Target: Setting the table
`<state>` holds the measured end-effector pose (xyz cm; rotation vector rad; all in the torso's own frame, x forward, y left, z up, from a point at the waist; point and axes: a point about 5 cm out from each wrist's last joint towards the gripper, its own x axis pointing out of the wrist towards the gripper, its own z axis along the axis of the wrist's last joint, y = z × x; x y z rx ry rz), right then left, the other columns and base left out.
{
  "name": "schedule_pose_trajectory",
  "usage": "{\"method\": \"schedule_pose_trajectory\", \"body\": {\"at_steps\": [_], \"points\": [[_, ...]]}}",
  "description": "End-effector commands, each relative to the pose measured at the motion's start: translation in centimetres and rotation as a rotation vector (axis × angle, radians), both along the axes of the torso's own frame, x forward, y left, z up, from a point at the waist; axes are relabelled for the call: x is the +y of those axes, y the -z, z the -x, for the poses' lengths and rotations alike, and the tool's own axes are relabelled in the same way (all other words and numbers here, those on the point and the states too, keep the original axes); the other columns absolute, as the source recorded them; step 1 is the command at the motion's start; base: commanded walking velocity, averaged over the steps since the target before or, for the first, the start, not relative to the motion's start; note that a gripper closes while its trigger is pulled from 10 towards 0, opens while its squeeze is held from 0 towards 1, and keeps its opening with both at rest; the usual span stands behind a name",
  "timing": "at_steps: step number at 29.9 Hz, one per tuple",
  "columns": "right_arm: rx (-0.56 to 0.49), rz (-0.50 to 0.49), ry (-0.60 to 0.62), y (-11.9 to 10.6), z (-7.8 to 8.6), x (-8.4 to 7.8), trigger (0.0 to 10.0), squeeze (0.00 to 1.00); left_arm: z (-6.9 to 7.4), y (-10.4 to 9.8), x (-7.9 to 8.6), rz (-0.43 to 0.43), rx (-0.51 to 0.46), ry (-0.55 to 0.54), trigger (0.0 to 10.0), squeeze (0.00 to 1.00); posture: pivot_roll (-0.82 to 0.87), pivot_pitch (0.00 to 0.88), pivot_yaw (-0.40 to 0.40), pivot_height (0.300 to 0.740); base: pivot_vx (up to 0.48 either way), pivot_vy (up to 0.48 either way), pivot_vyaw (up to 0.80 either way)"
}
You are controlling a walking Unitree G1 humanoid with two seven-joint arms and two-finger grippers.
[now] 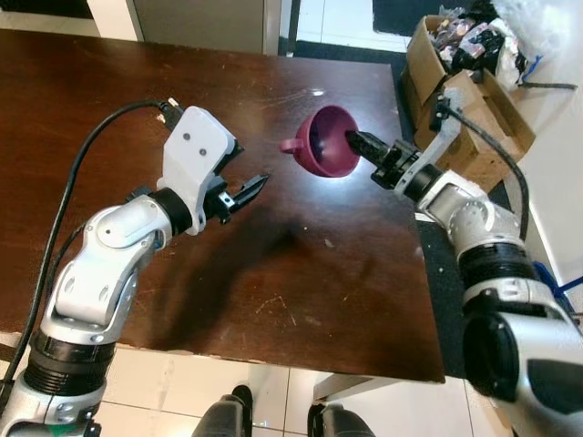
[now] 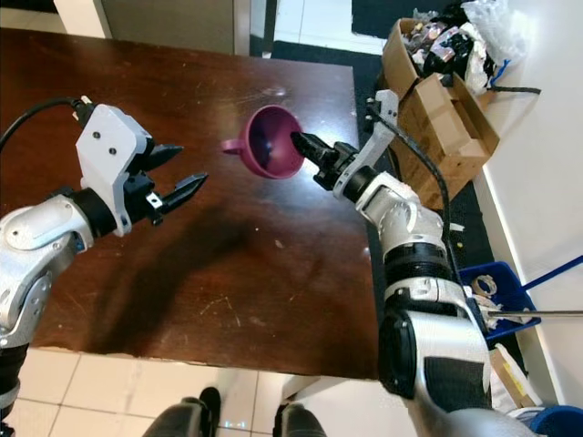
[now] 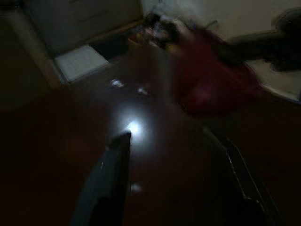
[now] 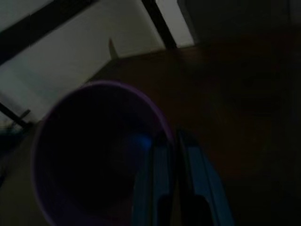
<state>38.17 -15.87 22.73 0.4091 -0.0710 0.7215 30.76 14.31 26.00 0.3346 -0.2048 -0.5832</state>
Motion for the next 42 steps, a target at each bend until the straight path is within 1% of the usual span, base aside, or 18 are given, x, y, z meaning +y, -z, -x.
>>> {"method": "schedule_pose_trajectory", "body": {"at_steps": [1, 4, 6, 9, 12, 16, 19, 20, 23, 24, 27, 31, 35, 36, 37, 38, 39, 42], "points": [[-0.025, 0.034, 0.028, 0.3, 1.2, 0.5, 10.0, 0.0, -0.3, -0.4, 1.4, 0.056, -0.004, -0.073, 10.0, 0.0, 0.01, 0.051, 0.039, 0.74, 0.0, 0.0, 0.0], [-0.035, 0.03, 0.083, 1.2, 2.4, 1.3, 10.0, 0.0, -0.6, -0.7, 2.8, 0.126, 0.001, -0.152, 10.0, 0.0, 0.01, 0.048, 0.041, 0.74, 0.0, 0.0, 0.0], [-0.008, 0.04, 0.075, 2.1, 3.2, 2.2, 10.0, 0.0, -0.4, -0.5, 3.1, 0.116, 0.003, -0.168, 10.0, 0.0, 0.01, 0.047, 0.044, 0.74, 0.0, 0.0, 0.0], [0.062, 0.18, 0.016, 4.1, 4.1, 3.3, 10.0, 0.0, 0.0, 0.0, 2.8, 0.096, 0.011, -0.152, 10.0, 0.0, 0.01, 0.048, 0.05, 0.74, 0.0, 0.0, 0.0], [0.074, 0.234, 0.02, 4.5, 4.1, 3.0, 10.0, 0.0, 0.0, 0.1, 2.8, 0.092, 0.012, -0.149, 10.0, 0.0, 0.01, 0.048, 0.05, 0.74, 0.0, 0.0, 0.0], [0.106, 0.392, 0.052, 4.8, 3.4, 0.6, 10.0, 0.0, -0.1, 0.0, 2.8, 0.091, 0.01, -0.146, 10.0, 0.0, 0.0, 0.04, 0.041, 0.74, 0.0, 0.0, 0.0], [0.088, 0.521, 0.019, 4.0, 3.4, -1.5, 10.0, 0.0, 0.0, 0.2, 2.6, 0.092, 0.017, -0.133, 10.0, 0.0, 0.0, 0.038, 0.025, 0.74, 0.0, 0.0, 0.0], [0.088, 0.521, 0.019, 4.0, 3.4, -1.5, 10.0, 0.0, 0.0, 0.2, 2.6, 0.092, 0.017, -0.133, 10.0, 0.0, 0.0, 0.038, 0.025, 0.74, 0.0, 0.0, 0.0], [0.077, 0.646, 0.013, 3.1, 3.5, -3.9, 10.0, 0.0, 0.4, 0.7, 2.3, 0.084, 0.036, -0.112, 10.0, 0.0, -0.01, 0.041, 0.024, 0.74, 0.0, 0.0, 0.0], [0.077, 0.646, 0.013, 3.1, 3.5, -3.9, 10.0, 0.0, 0.4, 0.7, 2.3, 0.084, 0.036, -0.112, 10.0, 0.0, -0.01, 0.041, 0.024, 0.74, 0.0, 0.0, 0.0], [0.089, 0.673, -0.093, 2.8, 4.5, -4.3, 10.0, 0.0, 0.5, 1.1, 2.0, 0.076, 0.05, -0.086, 10.0, 0.0, -0.02, 0.043, 0.027, 0.74, 0.0, 0.0, 0.0], [0.109, 0.659, -0.232, 3.6, 5.1, -3.6, 10.0, 0.0, 0.3, 1.2, 1.7, 0.072, 0.057, -0.074, 10.0, 0.0, -0.02, 0.048, 0.033, 0.74, 0.0, 0.0, 0.0], [0.081, 0.674, -0.3, 3.8, 4.9, -3.0, 10.0, 0.02, 0.4, 1.2, 1.7, 0.069, 0.058, -0.07, 10.0, 0.0, -0.02, 0.051, 0.036, 0.74, 0.0, 0.0, 0.0], [0.07, 0.666, -0.318, 3.7, 4.8, -2.8, 10.0, 0.06, 0.4, 1.1, 1.8, 0.069, 0.059, -0.069, 10.0, 0.0, -0.02, 0.051, 0.036, 0.74, 0.0, 0.0, 0.0], [0.07, 0.666, -0.318, 3.7, 4.8, -2.8, 10.0, 0.06, 0.4, 1.1, 1.8, 0.069, 0.059, -0.069, 10.0, 0.0, -0.02, 0.051, 0.036, 0.74, 0.0, 0.0, 0.0], [0.061, 0.669, -0.344, 3.8, 4.5, -2.3, 10.0, 0.13, 0.4, 1.2, 1.8, 0.068, 0.06, -0.07, 10.0, 0.0, -0.01, 0.053, 0.036, 0.74, 0.0, 0.0, 0.0], [0.057, 0.683, -0.367, 4.0, 3.9, -1.7, 10.0, 0.13, 0.5, 1.1, 1.8, 0.065, 0.059, -0.07, 10.0, 0.0, 0.0, 0.053, 0.031, 0.74, 0.0, 0.0, 0.0], [0.058, 0.715, -0.346, 4.3, 3.2, -1.6, 10.0, 0.16, 0.6, 1.1, 1.8, 0.065, 0.057, -0.072, 10.0, 0.0, 0.02, 0.053, 0.026, 0.74, 0.0, 0.0, 0.0]]}}
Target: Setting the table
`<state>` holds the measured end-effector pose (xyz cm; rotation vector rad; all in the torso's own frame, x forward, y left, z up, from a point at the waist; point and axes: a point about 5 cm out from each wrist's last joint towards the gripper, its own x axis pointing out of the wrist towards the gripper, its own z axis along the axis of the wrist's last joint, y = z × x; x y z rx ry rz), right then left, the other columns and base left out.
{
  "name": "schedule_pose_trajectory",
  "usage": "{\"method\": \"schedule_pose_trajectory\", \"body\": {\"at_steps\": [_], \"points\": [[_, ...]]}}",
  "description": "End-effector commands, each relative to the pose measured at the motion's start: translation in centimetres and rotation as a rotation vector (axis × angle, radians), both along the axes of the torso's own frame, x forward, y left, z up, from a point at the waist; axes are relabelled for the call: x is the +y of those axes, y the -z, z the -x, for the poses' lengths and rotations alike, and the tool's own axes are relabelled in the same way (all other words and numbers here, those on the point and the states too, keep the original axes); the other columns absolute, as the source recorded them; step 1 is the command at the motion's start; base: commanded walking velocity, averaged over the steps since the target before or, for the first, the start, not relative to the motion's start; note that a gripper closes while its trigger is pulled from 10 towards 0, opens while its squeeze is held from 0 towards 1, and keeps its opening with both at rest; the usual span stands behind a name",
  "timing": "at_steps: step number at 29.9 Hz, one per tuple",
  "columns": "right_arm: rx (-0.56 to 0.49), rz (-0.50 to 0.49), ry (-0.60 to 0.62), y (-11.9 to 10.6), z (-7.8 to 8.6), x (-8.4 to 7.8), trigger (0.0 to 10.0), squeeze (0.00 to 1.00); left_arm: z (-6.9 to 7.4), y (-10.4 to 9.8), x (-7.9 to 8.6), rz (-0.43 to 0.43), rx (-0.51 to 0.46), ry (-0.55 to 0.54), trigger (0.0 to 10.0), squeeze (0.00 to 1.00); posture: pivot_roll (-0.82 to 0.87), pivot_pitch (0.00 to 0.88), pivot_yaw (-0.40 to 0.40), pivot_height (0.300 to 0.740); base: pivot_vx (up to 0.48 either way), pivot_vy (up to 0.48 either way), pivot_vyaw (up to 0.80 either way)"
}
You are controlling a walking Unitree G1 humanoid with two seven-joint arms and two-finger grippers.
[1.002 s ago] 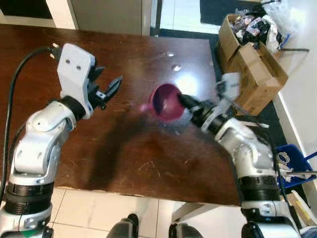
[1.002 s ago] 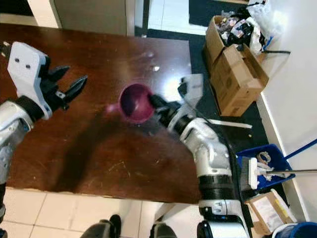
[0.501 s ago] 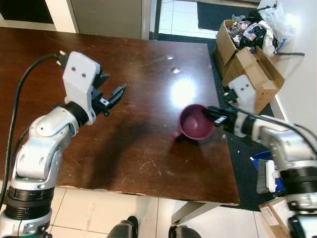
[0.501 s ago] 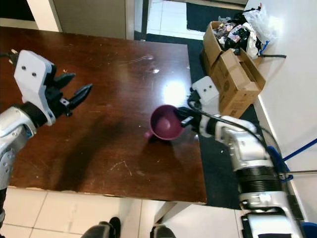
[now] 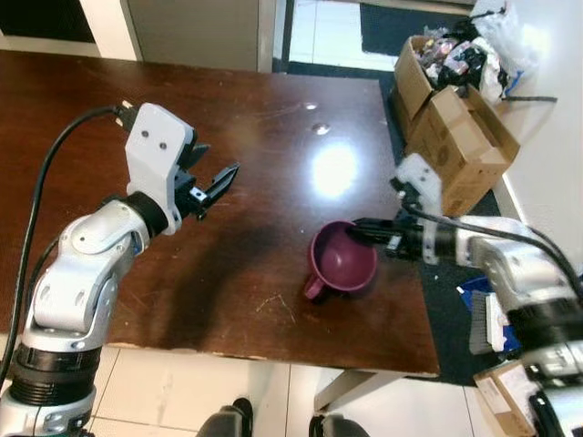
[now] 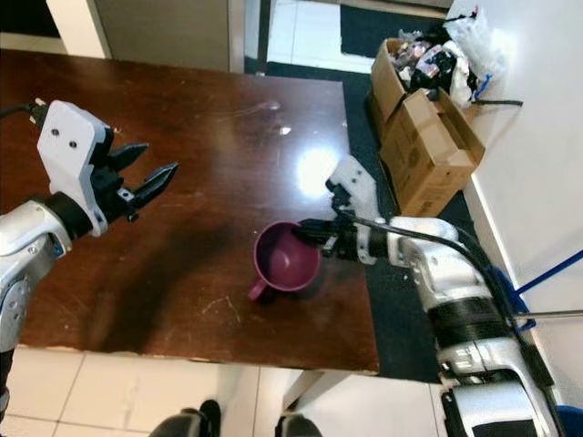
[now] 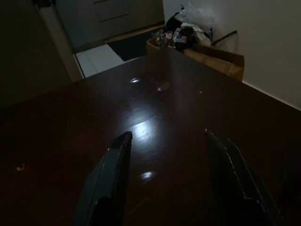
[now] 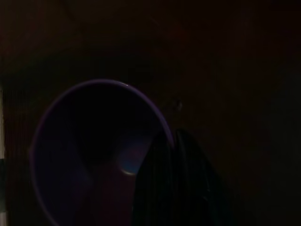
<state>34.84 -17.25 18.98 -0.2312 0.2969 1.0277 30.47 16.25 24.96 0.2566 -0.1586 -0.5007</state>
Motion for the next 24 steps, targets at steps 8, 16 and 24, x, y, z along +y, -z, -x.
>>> {"method": "schedule_pose_trajectory", "body": {"at_steps": [8, 16, 24], "points": [[-0.104, 0.098, 0.096, -0.2, -1.7, -1.0, 10.0, 1.0, 0.6, 0.3, -0.3, 0.0, 0.013, 0.014, 10.0, 0.0, 0.01, 0.06, 0.032, 0.74, 0.0, 0.0, 0.0], [-0.396, -0.046, 0.349, -4.5, -3.3, -2.8, 10.0, 0.0, 0.6, 0.4, -0.9, 0.003, 0.026, 0.054, 10.0, 0.0, 0.0, 0.061, 0.044, 0.74, 0.0, 0.0, 0.0], [-0.455, -0.203, 0.475, -6.0, -0.6, -3.2, 10.0, 0.0, 1.0, 2.1, -1.9, -0.084, 0.118, 0.266, 10.0, 0.0, -0.01, 0.058, 0.059, 0.74, 0.0, 0.0, 0.0]]}}
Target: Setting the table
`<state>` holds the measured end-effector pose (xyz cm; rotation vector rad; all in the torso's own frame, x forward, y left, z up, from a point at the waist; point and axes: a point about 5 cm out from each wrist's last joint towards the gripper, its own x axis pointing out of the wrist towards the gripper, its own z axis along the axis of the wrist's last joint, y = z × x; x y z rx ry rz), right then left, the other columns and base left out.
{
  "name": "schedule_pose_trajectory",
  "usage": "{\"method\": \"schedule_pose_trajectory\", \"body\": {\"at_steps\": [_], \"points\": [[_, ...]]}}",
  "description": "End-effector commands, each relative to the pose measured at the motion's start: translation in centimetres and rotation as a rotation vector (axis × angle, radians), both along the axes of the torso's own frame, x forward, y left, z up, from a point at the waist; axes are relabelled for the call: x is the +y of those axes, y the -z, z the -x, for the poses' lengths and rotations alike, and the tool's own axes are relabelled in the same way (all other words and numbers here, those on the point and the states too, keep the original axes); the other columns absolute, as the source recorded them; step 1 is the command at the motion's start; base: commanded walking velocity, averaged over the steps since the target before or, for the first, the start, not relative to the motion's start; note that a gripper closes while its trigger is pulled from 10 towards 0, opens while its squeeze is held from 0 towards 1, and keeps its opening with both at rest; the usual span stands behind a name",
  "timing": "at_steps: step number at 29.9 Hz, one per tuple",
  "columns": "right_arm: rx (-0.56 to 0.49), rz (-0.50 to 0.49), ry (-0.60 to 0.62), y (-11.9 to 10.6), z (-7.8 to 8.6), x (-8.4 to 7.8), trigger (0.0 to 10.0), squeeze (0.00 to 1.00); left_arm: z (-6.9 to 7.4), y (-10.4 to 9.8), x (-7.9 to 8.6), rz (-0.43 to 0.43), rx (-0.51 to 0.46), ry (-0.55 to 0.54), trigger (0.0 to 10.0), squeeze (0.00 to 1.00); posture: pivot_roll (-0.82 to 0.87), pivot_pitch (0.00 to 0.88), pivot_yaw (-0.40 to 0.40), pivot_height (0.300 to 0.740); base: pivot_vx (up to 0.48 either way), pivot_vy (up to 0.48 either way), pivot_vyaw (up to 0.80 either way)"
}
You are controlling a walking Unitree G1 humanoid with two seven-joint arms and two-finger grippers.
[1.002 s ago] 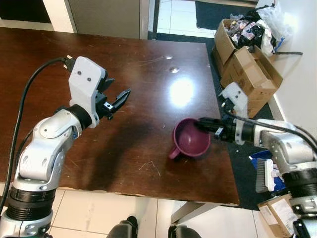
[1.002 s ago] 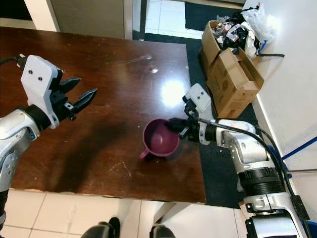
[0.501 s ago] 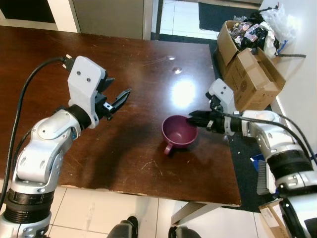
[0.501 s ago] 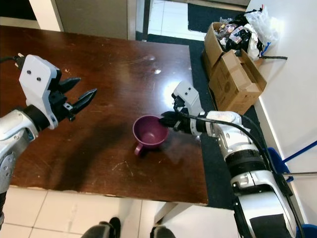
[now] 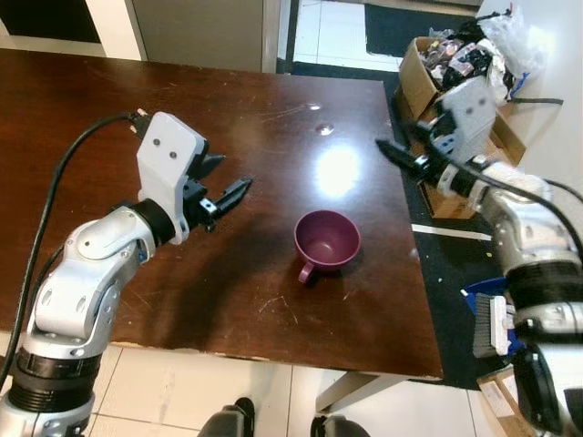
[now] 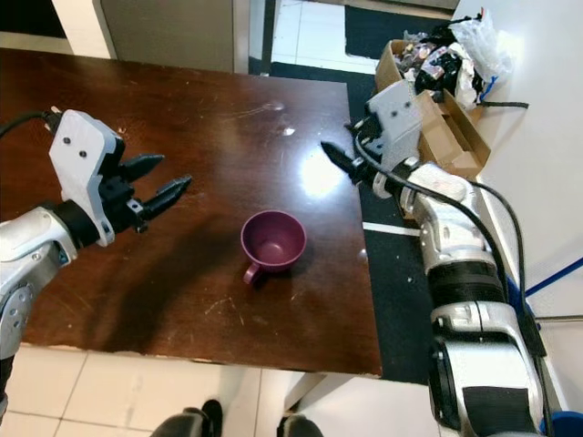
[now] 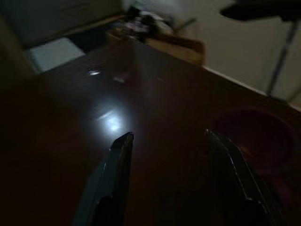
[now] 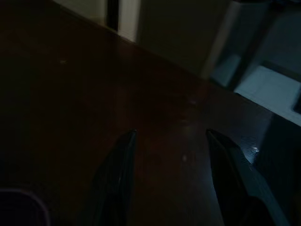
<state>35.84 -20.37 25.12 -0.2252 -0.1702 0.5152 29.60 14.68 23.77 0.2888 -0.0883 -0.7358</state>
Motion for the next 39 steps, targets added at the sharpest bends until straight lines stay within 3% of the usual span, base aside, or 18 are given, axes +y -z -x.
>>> {"method": "schedule_pose_trajectory", "body": {"at_steps": [1, 2, 3, 5, 7, 15, 20, 25, 28, 33, 36, 39], "points": [[0.044, -0.054, 0.001, 1.1, 1.8, 0.3, 10.0, 0.0, -0.2, 1.6, -0.7, -0.038, 0.055, 0.071, 10.0, 0.0, -0.03, 0.055, 0.071, 0.74, 0.0, 0.0, 0.0], [0.097, -0.051, -0.005, 2.8, 3.8, 0.9, 10.0, 0.0, -0.7, 2.4, -1.2, -0.063, 0.073, 0.088, 10.0, 0.0, -0.03, 0.055, 0.071, 0.74, 0.0, 0.0, 0.0], [0.124, -0.008, -0.006, 4.1, 4.6, 1.2, 10.0, 0.0, -1.0, 2.8, -1.5, -0.073, 0.084, 0.093, 10.0, 0.0, -0.05, 0.056, 0.084, 0.74, 0.0, 0.0, 0.0], [0.191, 0.056, -0.001, 6.6, 5.8, 1.6, 10.0, 0.0, -1.6, 3.8, -2.2, -0.123, 0.093, 0.105, 10.0, 0.0, -0.06, 0.055, 0.088, 0.74, 0.0, 0.0, 0.0], [0.237, 0.048, 0.032, 8.2, 6.4, 1.6, 10.0, 0.0, -2.0, 4.5, -2.8, -0.167, 0.096, 0.137, 10.0, 0.0, -0.06, 0.053, 0.087, 0.74, 0.0, 0.0, 0.0], [0.275, 0.074, 0.075, 8.7, 6.0, 1.5, 10.0, 0.0, -2.9, 4.6, -3.6, -0.181, 0.116, 0.181, 10.0, 0.0, -0.07, 0.038, 0.076, 0.74, 0.0, 0.0, 0.0], [0.315, 0.088, 0.073, 8.7, 5.6, 2.4, 10.0, 0.0, -1.9, 4.9, -3.4, -0.23, 0.142, 0.292, 10.0, 0.0, -0.06, 0.039, 0.065, 0.74, 0.0, 0.0, 0.0], [0.337, 0.109, 0.049, 8.9, 5.3, 3.0, 10.0, 0.0, -1.1, 5.4, -2.6, -0.271, 0.143, 0.323, 10.0, 0.0, -0.04, 0.047, 0.043, 0.74, 0.0, 0.0, 0.0], [0.382, 0.144, -0.002, 9.9, 5.5, 3.9, 10.0, 0.0, 0.2, 6.0, -1.7, -0.305, 0.165, 0.377, 10.0, 0.0, -0.04, 0.05, 0.036, 0.74, 0.0, 0.0, 0.0], [0.401, 0.137, -0.021, 10.2, 5.6, 4.5, 10.0, 0.0, 0.5, 6.1, -1.7, -0.292, 0.175, 0.389, 10.0, 0.0, -0.03, 0.054, 0.03, 0.74, 0.0, 0.0, 0.0], [0.427, 0.112, -0.048, 10.9, 5.4, 5.7, 10.0, 0.0, 0.8, 5.4, -2.0, -0.226, 0.16, 0.374, 10.0, 0.0, -0.03, 0.054, 0.027, 0.74, 0.0, 0.0, 0.0], [0.415, 0.101, -0.031, 10.8, 4.7, 5.7, 10.0, 0.0, 1.0, 5.2, -2.1, -0.205, 0.167, 0.38, 10.0, 0.0, -0.02, 0.055, 0.023, 0.74, 0.0, 0.0, 0.0]]}}
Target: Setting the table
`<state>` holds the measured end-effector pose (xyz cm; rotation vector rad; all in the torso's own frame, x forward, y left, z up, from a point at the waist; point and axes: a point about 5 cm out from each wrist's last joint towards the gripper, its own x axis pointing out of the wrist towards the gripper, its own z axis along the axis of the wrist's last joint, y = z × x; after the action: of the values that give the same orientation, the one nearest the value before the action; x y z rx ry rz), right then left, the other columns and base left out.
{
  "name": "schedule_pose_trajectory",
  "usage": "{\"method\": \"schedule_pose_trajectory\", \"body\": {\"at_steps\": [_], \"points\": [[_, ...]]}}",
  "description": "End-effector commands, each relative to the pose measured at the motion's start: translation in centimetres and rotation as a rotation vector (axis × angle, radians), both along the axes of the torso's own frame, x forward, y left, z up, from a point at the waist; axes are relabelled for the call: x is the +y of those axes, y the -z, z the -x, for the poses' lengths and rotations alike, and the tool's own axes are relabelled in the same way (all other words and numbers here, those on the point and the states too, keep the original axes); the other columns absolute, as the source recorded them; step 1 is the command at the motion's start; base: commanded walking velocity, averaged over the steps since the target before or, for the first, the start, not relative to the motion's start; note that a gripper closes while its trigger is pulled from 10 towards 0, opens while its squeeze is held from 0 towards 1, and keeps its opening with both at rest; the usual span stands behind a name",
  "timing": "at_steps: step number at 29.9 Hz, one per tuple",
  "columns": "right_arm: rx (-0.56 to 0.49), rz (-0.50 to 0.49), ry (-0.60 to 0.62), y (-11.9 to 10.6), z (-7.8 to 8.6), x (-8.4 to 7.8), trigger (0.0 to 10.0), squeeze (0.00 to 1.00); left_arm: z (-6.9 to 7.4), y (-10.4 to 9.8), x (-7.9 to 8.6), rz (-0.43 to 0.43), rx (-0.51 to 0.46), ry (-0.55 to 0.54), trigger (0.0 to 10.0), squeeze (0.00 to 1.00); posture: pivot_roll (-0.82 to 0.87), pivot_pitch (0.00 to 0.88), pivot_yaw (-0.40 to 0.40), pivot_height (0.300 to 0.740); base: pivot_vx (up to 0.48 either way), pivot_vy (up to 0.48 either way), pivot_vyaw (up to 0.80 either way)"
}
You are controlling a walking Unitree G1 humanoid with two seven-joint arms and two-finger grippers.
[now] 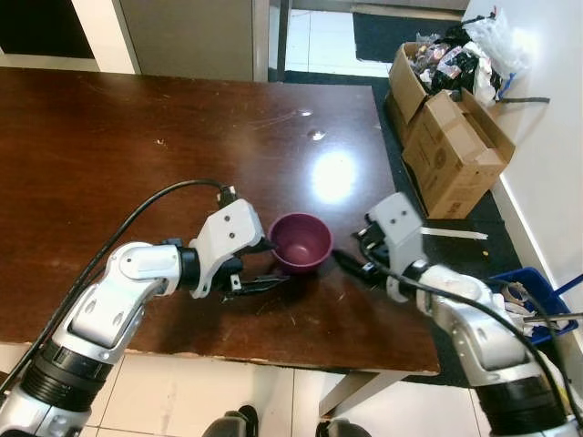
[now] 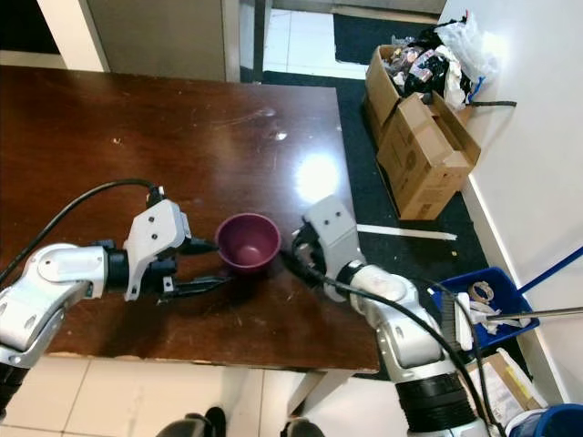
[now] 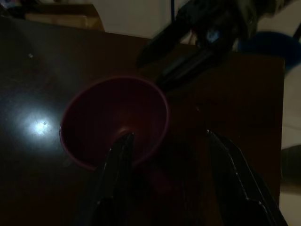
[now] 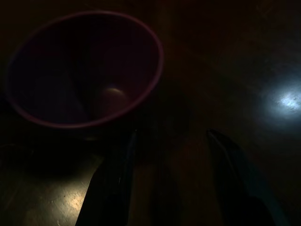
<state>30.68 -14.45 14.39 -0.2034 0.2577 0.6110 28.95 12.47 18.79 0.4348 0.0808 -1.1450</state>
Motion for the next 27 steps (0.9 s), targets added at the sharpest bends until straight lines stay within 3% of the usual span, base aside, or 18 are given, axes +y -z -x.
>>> {"method": "schedule_pose_trajectory", "body": {"at_steps": [1, 10, 11, 13, 15, 17, 20, 24, 27], "points": [[-0.012, 0.011, 0.026, 0.0, -0.8, -0.2, 10.0, 0.0, 0.4, 0.2, 0.1, 0.014, 0.027, 0.001, 10.0, 0.0, -0.02, 0.055, 0.023, 0.74, 0.0, 0.0, 0.0], [-0.11, -0.024, 0.173, -1.8, -4.6, -0.7, 10.0, 0.0, 1.1, 0.8, -0.1, 0.023, 0.065, 0.021, 10.0, 0.0, -0.02, 0.054, 0.028, 0.74, 0.0, 0.0, 0.0], [-0.142, -0.066, 0.215, -2.4, -5.7, -0.7, 10.0, 0.0, 1.1, 1.0, -0.3, 0.027, 0.074, 0.016, 10.0, 0.0, -0.02, 0.053, 0.03, 0.74, 0.0, 0.0, 0.0], [-0.142, -0.066, 0.215, -2.4, -5.7, -0.7, 10.0, 0.0, 1.1, 1.0, -0.3, 0.027, 0.074, 0.016, 10.0, 0.0, -0.02, 0.053, 0.03, 0.74, 0.0, 0.0, 0.0], [-0.168, -0.102, 0.258, -2.8, -6.7, -0.7, 10.0, 0.0, 1.4, 1.0, -0.1, 0.03, 0.081, 0.018, 10.0, 0.0, -0.02, 0.055, 0.032, 0.74, 0.0, 0.0, 0.0], [-0.169, -0.102, 0.261, -2.8, -6.8, -0.7, 10.0, 0.0, 1.4, 0.8, 0.3, 0.031, 0.078, 0.018, 10.0, 0.0, -0.02, 0.056, 0.032, 0.74, 0.0, 0.0, 0.0], [-0.172, -0.095, 0.252, -2.7, -6.5, -1.1, 10.0, 0.0, 1.1, 0.3, 2.0, 0.031, 0.06, -0.044, 10.0, 0.0, -0.02, 0.063, 0.032, 0.74, 0.0, 0.0, 0.0], [-0.168, -0.084, 0.214, -2.1, -5.6, -1.5, 10.0, 0.0, 0.0, 1.9, 3.9, -0.034, 0.024, -0.173, 10.0, 0.0, -0.02, 0.066, 0.027, 0.74, 0.0, 0.0, 0.0], [-0.151, -0.083, 0.152, -1.5, -4.6, -1.1, 10.0, 0.0, -0.3, 3.3, 3.8, -0.016, 0.044, -0.216, 10.0, 0.0, -0.03, 0.066, 0.023, 0.74, 0.0, 0.0, 0.0]]}}
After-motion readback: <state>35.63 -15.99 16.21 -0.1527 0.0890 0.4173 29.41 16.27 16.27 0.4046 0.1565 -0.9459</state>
